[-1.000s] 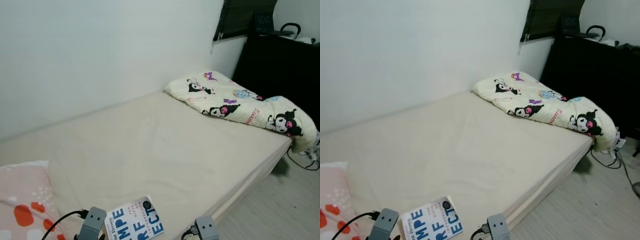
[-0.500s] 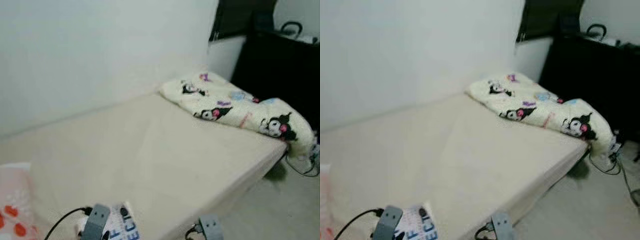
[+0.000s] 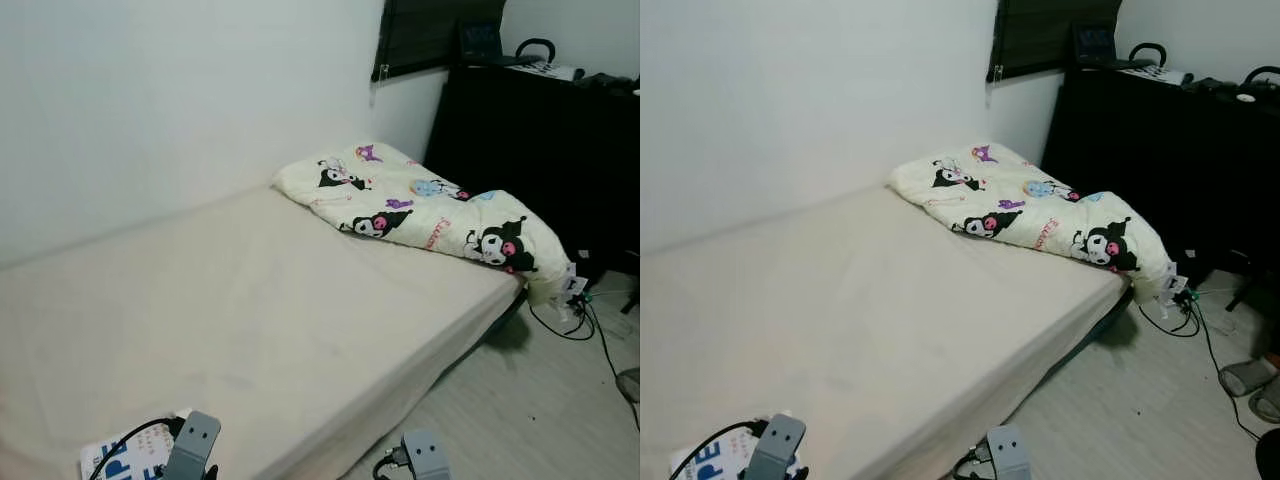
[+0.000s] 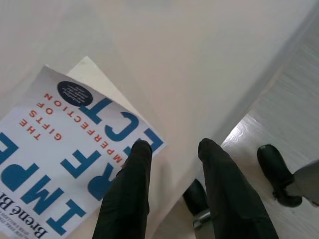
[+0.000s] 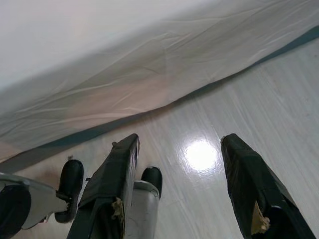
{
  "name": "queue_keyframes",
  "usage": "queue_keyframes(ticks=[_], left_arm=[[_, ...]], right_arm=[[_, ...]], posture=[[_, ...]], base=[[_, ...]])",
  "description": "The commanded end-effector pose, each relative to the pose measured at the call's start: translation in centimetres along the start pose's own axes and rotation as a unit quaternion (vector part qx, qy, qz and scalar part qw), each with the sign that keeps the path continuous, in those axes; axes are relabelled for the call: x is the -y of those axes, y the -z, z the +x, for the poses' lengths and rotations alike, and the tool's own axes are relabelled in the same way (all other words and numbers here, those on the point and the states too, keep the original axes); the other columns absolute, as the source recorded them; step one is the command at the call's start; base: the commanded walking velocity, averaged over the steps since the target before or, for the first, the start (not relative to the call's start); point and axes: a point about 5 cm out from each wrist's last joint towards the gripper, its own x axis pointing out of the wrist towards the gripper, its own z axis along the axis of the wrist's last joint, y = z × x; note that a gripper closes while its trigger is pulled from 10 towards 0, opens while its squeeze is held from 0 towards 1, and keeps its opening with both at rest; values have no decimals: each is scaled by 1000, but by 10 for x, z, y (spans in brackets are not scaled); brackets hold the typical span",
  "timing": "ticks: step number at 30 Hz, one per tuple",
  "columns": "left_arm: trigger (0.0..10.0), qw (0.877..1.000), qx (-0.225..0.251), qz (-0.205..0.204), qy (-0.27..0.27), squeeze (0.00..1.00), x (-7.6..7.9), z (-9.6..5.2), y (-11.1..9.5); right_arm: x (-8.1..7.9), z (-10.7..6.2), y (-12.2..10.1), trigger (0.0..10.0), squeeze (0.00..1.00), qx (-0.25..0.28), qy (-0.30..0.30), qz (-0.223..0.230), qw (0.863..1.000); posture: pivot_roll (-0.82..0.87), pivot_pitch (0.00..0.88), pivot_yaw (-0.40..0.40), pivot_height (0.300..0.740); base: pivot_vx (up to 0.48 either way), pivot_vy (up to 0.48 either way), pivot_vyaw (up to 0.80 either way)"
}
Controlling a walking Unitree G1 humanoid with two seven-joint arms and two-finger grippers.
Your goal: Clean up the room
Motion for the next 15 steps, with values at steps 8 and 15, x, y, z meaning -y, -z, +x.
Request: queue_keyframes(ticks=[8,15], left_arm=[[10000,1000,-13,3,-3,0,-3,-2,6],[10000,1000,-17,3,-2,0,-3,-1,6]], right_arm=[[-3,0,4,10000,0,-10,-3,8,1000],[-3,-1,4,10000,0,-12,-2,10,1000]], posture=[[-116,0,42,740],[-115,0,42,740]], base=[[0,0,-800],[0,0,-800]])
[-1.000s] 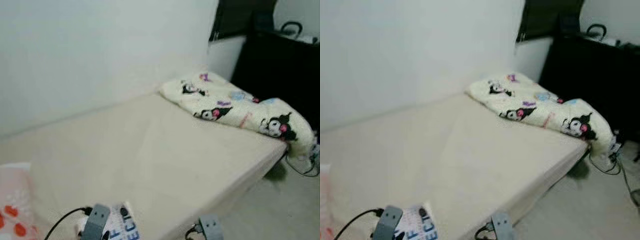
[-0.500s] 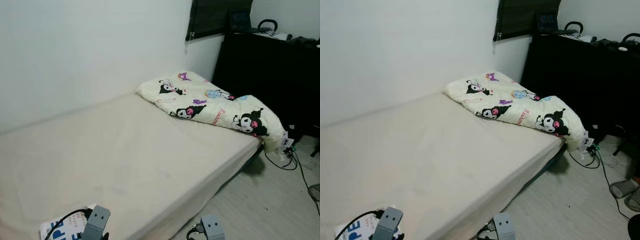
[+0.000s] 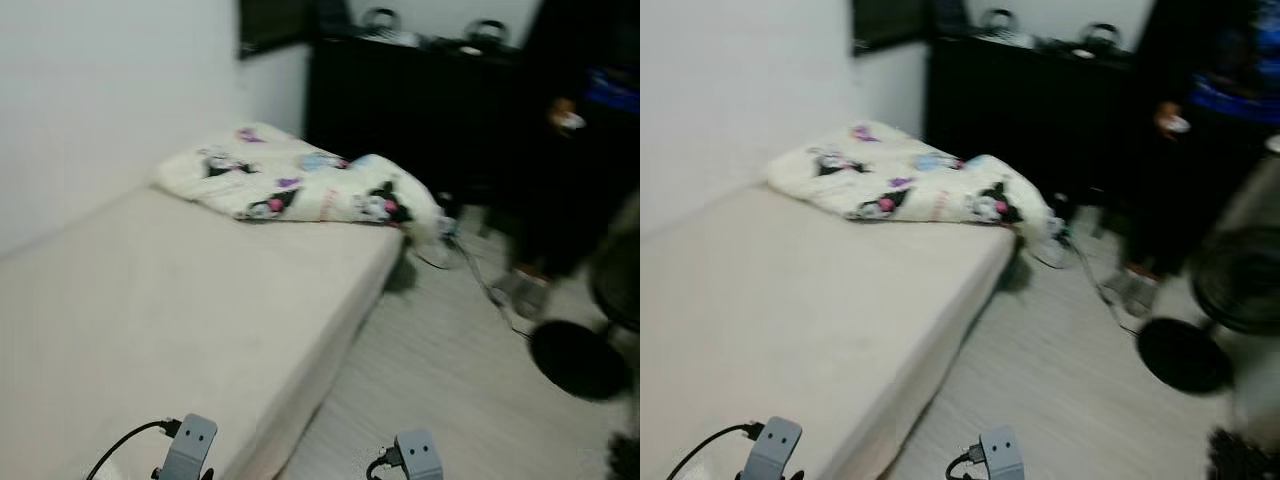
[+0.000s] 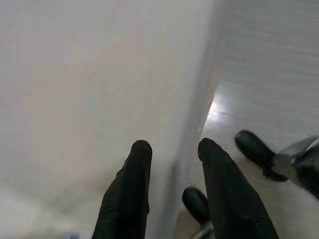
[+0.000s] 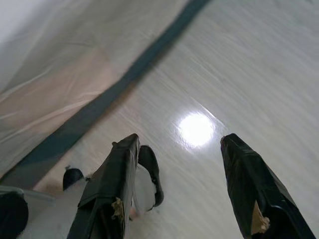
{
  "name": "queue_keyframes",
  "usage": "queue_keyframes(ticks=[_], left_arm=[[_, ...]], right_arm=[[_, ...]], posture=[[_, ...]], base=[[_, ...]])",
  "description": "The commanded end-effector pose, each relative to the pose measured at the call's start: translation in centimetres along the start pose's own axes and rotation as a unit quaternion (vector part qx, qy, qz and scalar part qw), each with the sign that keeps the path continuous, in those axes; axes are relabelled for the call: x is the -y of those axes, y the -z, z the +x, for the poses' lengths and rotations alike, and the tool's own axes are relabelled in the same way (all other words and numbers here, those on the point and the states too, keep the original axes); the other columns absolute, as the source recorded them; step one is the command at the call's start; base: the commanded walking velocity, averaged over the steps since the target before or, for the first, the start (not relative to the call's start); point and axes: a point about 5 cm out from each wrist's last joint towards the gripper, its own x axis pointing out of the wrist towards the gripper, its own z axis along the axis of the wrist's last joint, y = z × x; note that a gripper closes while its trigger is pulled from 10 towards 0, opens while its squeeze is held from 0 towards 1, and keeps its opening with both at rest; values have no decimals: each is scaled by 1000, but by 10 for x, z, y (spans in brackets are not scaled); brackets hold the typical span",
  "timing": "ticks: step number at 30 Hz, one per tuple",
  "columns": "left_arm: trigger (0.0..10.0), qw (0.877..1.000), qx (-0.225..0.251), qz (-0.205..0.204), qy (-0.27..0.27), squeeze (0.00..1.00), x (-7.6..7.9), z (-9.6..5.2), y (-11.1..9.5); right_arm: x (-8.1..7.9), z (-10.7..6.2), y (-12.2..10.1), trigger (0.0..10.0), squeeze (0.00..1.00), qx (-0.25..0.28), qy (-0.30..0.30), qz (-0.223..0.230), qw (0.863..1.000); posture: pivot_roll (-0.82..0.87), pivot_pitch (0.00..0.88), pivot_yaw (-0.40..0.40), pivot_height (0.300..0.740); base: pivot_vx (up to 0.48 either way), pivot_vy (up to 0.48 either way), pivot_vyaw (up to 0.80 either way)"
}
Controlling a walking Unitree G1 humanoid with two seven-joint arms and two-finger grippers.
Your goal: Clean up the room
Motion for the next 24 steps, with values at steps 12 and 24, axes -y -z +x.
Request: queue_keyframes(ticks=[12,24], left_arm=[[10000,1000,-14,1,-1,0,-2,-2,6],[10000,1000,-13,2,-1,0,-2,-2,6]], right_arm=[[-1,-1,4,10000,0,-10,0,6,1000],[-2,-1,4,10000,0,-11,0,7,1000]], posture=[[-114,0,41,740],[-114,0,42,740]], base=[[0,0,-800],[0,0,-800]])
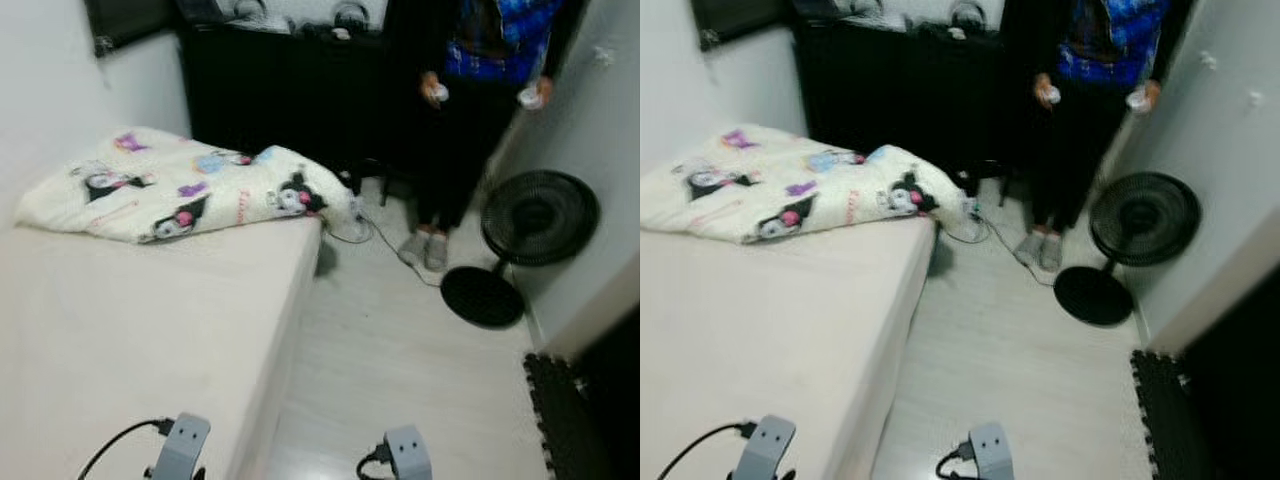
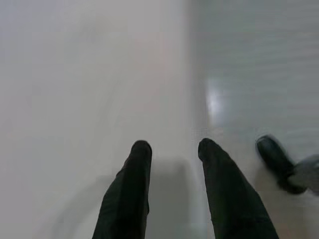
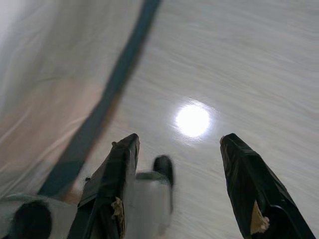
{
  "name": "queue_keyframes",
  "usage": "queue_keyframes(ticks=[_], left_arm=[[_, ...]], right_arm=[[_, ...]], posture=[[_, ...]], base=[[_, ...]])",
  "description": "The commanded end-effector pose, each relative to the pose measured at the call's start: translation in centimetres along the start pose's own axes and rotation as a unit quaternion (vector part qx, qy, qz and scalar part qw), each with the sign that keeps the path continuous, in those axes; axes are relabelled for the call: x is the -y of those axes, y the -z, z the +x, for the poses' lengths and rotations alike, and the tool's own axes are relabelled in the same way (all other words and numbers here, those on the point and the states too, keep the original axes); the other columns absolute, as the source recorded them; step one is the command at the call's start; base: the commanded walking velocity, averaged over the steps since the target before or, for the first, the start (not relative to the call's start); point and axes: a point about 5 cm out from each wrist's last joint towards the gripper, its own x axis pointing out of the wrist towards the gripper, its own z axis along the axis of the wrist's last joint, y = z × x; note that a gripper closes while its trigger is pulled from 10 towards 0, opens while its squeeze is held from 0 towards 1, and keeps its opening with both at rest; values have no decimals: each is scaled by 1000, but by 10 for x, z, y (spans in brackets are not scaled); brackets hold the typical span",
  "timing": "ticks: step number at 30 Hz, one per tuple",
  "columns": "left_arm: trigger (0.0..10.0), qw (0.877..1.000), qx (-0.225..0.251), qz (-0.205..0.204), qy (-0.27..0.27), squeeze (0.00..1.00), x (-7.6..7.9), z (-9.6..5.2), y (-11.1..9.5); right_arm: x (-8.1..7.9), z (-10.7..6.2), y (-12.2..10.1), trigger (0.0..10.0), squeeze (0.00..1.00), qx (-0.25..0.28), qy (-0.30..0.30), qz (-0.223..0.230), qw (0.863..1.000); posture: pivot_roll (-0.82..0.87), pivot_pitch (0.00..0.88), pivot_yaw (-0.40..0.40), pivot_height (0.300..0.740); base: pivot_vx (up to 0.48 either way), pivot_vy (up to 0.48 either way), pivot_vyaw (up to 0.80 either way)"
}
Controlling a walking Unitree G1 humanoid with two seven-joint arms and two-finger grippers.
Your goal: Clean up the room
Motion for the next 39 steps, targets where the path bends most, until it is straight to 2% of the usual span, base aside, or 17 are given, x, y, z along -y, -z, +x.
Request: queue_keyframes(ticks=[1,9,27,39], left_arm=[[10000,1000,-10,1,4,0,3,-2,6],[10000,1000,-5,6,6,0,3,-2,6],[10000,1000,-6,9,8,0,4,-2,6],[10000,1000,-8,2,7,0,4,-2,6]], right_arm=[[1,-2,6,10000,0,-12,5,5,1000],[1,-2,6,10000,0,-10,6,2,1000],[1,-2,5,10000,0,-7,7,1,1000],[2,-2,5,10000,0,-8,8,0,1000]], posture=[[-114,0,42,740],[-116,0,43,740],[-115,0,43,740],[-116,0,43,740]], base=[[0,0,-800],[0,-34,-756],[279,-384,0],[45,0,0]])
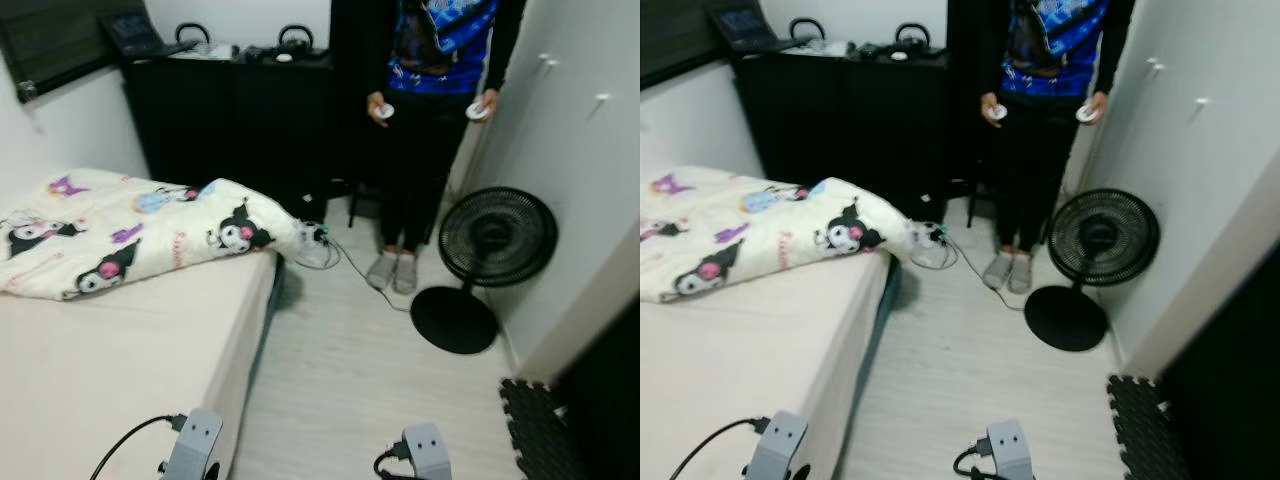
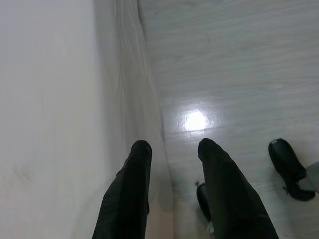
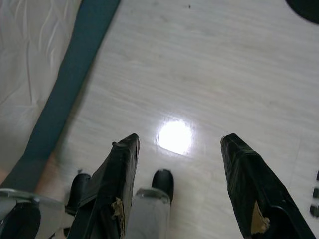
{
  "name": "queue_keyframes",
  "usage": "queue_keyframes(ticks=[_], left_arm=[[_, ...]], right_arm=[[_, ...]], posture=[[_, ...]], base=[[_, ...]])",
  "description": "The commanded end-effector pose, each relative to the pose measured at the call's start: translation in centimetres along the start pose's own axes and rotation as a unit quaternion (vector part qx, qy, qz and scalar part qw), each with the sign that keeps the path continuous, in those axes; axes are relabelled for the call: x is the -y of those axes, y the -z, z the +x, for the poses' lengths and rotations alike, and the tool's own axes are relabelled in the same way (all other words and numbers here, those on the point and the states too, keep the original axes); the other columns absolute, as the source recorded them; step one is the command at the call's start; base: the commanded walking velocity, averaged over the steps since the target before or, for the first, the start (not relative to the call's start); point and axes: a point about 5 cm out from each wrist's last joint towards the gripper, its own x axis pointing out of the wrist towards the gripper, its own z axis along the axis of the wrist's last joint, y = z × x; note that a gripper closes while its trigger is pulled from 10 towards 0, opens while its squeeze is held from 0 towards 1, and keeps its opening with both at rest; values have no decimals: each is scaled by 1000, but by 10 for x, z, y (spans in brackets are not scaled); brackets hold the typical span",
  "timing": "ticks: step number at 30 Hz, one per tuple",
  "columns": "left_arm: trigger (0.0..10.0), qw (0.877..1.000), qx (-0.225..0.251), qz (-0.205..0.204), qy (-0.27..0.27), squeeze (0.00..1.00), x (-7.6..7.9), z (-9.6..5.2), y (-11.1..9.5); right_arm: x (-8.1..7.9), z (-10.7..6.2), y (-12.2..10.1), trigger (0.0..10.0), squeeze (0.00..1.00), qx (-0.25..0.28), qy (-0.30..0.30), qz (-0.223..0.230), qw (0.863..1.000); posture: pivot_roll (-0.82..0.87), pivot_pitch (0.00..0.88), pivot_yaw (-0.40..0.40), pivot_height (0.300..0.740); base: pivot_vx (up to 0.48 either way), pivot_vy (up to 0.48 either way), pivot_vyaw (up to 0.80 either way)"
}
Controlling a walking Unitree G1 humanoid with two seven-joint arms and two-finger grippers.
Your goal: Clean up the room
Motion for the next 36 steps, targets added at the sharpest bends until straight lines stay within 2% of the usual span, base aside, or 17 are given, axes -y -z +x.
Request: queue_keyframes(ticks=[1,8,13,25,36], left_arm=[[10000,1000,-19,3,-2,0,-3,-3,11],[10000,1000,-16,7,-1,0,-3,-3,10],[10000,1000,-13,12,3,0,-2,-3,9],[10000,1000,-15,11,3,0,-2,-3,10],[10000,1000,-16,7,1,0,-2,-3,11]], right_arm=[[-4,-1,6,10000,0,-11,-4,4,1000],[-5,-1,6,10000,0,-8,-5,1,1000],[-5,-1,6,10000,0,-9,-9,-2,1000],[-6,-2,7,10000,0,-12,-10,1,1000],[-5,-2,6,10000,0,-9,-8,1,1000]], posture=[[-116,0,43,740],[-117,0,43,740],[-119,0,44,740],[-118,0,44,740],[-117,0,42,740]], base=[[0,0,0],[0,0,0],[377,0,0],[293,0,-683],[260,0,0]])
